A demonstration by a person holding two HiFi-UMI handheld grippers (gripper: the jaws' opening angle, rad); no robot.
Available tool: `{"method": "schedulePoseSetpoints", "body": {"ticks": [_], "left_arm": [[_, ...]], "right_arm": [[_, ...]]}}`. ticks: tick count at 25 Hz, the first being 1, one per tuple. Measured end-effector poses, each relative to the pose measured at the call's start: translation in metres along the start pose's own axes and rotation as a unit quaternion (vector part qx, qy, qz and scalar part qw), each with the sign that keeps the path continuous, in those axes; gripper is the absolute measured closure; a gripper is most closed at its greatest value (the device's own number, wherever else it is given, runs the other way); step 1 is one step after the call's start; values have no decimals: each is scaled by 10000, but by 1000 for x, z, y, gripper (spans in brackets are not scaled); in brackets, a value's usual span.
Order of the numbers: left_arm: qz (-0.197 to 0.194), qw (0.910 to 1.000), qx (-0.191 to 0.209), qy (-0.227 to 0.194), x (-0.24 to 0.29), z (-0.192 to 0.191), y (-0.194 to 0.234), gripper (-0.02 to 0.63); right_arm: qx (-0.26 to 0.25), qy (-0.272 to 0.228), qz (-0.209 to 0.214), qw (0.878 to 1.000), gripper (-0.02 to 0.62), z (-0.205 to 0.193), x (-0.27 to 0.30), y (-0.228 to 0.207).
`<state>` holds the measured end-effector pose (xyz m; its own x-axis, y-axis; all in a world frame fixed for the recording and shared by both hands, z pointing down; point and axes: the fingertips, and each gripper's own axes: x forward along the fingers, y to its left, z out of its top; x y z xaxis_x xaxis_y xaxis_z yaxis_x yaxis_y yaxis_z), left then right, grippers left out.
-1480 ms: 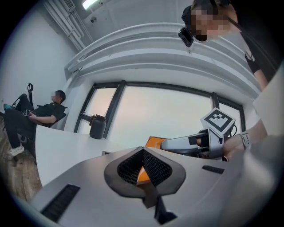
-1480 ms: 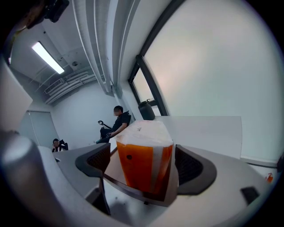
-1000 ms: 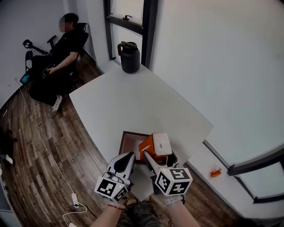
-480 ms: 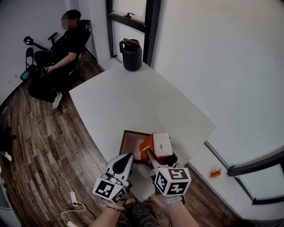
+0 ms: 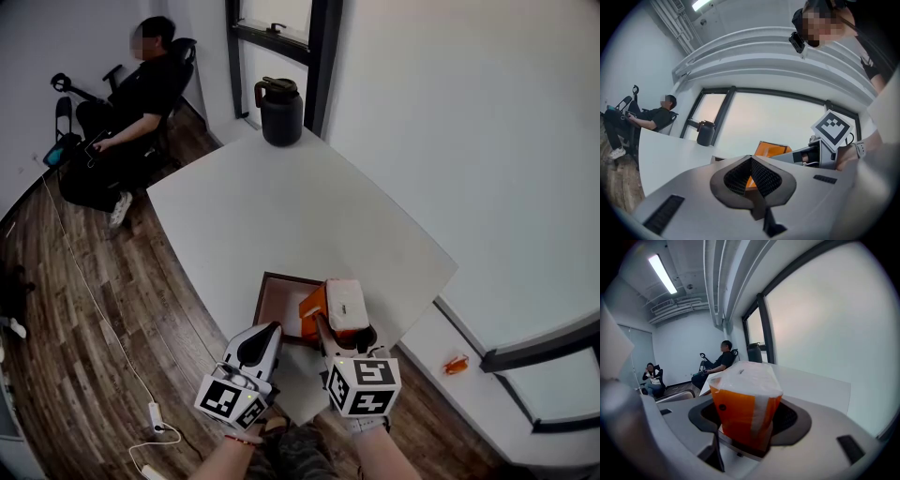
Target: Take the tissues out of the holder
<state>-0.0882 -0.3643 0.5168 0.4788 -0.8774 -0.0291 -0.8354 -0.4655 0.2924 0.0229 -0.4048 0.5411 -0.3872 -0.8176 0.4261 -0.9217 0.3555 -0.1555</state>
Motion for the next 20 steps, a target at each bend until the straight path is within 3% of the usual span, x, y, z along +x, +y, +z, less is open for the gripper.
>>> {"method": "schedulePoseSetpoints", "body": {"ticks": [20], "left_arm": [[-140, 9998, 78, -91, 6, 19, -5, 601]], "right_arm": [[104, -381, 35, 9992, 318, 29, -20, 1]]}}
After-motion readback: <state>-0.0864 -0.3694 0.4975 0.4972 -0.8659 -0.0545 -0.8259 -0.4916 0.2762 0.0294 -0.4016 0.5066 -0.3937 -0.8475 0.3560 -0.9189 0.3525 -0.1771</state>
